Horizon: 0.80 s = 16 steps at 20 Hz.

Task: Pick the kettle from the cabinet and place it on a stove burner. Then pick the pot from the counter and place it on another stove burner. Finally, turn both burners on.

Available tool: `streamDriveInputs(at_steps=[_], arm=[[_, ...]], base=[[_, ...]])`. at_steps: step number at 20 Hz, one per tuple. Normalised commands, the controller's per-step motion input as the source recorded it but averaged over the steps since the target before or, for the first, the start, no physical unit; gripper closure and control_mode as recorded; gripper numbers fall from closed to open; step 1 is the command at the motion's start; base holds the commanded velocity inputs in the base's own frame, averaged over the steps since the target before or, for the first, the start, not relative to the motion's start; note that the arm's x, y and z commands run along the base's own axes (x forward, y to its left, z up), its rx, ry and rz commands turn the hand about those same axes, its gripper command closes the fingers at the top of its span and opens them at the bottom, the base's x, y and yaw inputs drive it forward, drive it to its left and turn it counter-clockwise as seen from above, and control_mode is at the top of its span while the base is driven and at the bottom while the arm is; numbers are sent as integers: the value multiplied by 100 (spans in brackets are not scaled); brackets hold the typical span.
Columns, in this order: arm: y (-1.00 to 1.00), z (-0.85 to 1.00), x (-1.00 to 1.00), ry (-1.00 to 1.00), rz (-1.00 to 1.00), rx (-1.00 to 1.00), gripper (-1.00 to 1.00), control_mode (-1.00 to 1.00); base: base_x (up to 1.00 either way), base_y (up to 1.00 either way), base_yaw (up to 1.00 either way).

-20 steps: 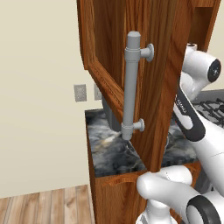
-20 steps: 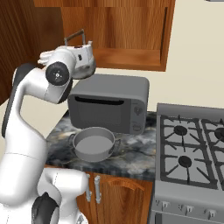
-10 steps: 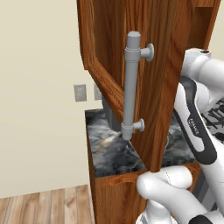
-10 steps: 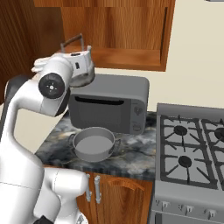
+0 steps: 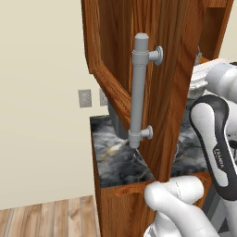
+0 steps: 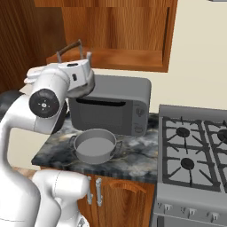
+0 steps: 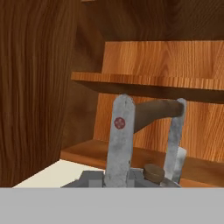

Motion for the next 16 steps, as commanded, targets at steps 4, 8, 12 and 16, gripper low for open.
streamDriveInputs(at_steps=[4,8,12,16], arm=[[-12,0,-55,0,0,0,100,-100],[-11,-1,-54,0,0,0,100,-100],[-10,-6,-50,0,0,0,100,-100],[-8,-14,-48,0,0,0,100,-100]], base=[[0,0,0],[0,0,0],[0,0,0],[0,0,0]])
